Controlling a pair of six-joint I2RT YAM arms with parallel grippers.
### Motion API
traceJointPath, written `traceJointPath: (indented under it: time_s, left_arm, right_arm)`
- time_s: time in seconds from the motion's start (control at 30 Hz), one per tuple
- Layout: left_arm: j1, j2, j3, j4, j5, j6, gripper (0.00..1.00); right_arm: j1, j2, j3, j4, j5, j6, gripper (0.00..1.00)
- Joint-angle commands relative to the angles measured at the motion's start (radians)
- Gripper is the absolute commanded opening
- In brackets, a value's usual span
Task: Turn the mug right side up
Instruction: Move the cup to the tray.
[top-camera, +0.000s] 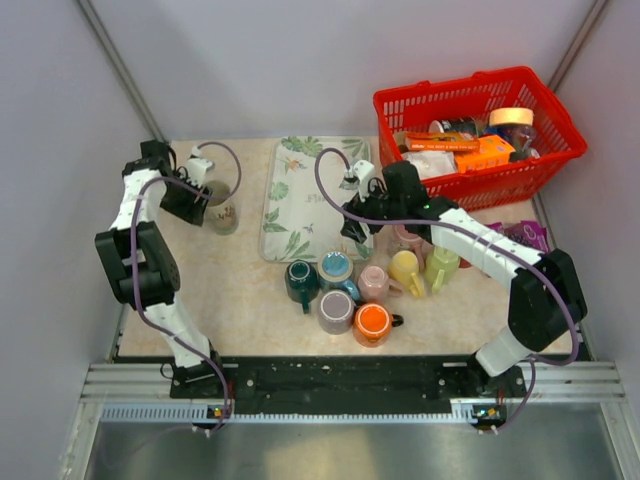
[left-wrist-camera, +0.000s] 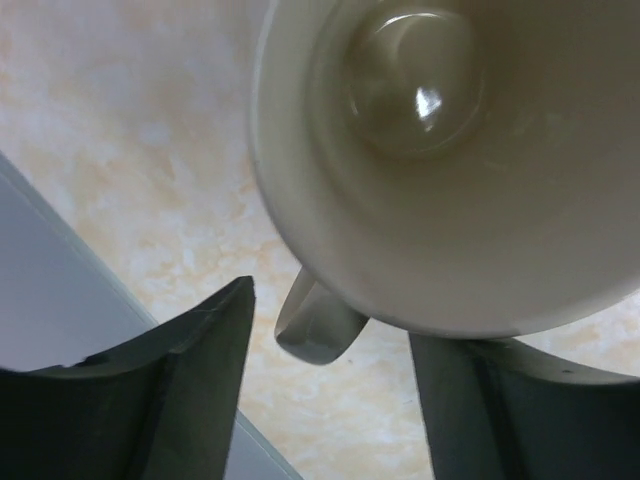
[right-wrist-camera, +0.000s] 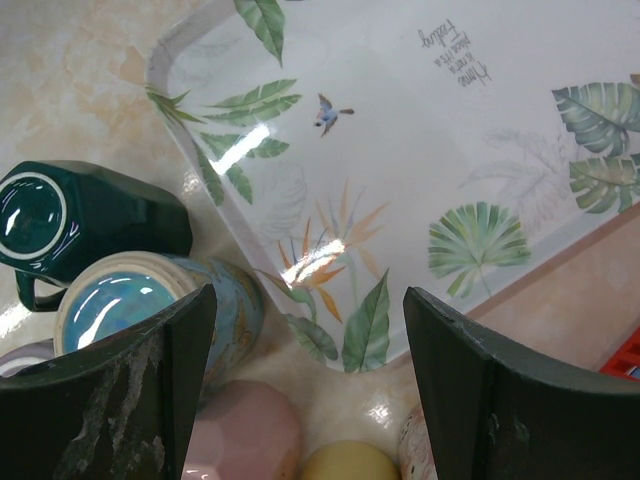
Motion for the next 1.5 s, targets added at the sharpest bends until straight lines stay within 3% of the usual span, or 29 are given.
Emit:
traceJointPath:
  time_s: [0.0,0.3,0.4,0.5,0.63,0.8,0.97,1.47]
  left_arm:
    - [-0.003,0.054,0.088,-0.062,0.171,0.148,0.61]
    - [-0.011,0.091,0.12,-0.11,0.277,0.157,0.11]
    - [-0.014,0.058,0.113,-0.117,0.317,0.158,0.0]
    - [-0.021,-0.049,0.064,-0.09,0.421,0.174,0.0]
    - [-0.072,-0.165,0.008,-0.165,0.565,0.334,0.0]
    - [-0.192,-0.179,0.053,-0.294,0.541,0.482,0.0]
    - [-0.273,-0.135,0.059,-0.324,0.487,0.58,0.0]
    - [-0.325,0.012,0.054,-0.255,0.365,0.683,0.0]
  right_arm:
    - [0.001,-0.051,0.016,0.012,-0.004,-0.015,0.76]
    - [0.001,-0.084,-0.019,0.009,0.009,-0.032,0.76]
    - [0.001,-0.091,-0.03,0.007,0.014,-0.039,0.76]
    - [0.001,-0.096,-0.03,0.0,0.022,-0.055,0.76]
    - [0.0,-0.1,-0.03,-0.01,0.035,-0.073,0.75]
    - [-0.029,-0.111,-0.016,-0.045,0.032,-0.087,0.75]
    - [-0.069,-0.133,-0.004,-0.077,0.042,-0.099,0.75]
    - [-0.095,-0.217,-0.059,-0.1,0.048,-0.105,0.75]
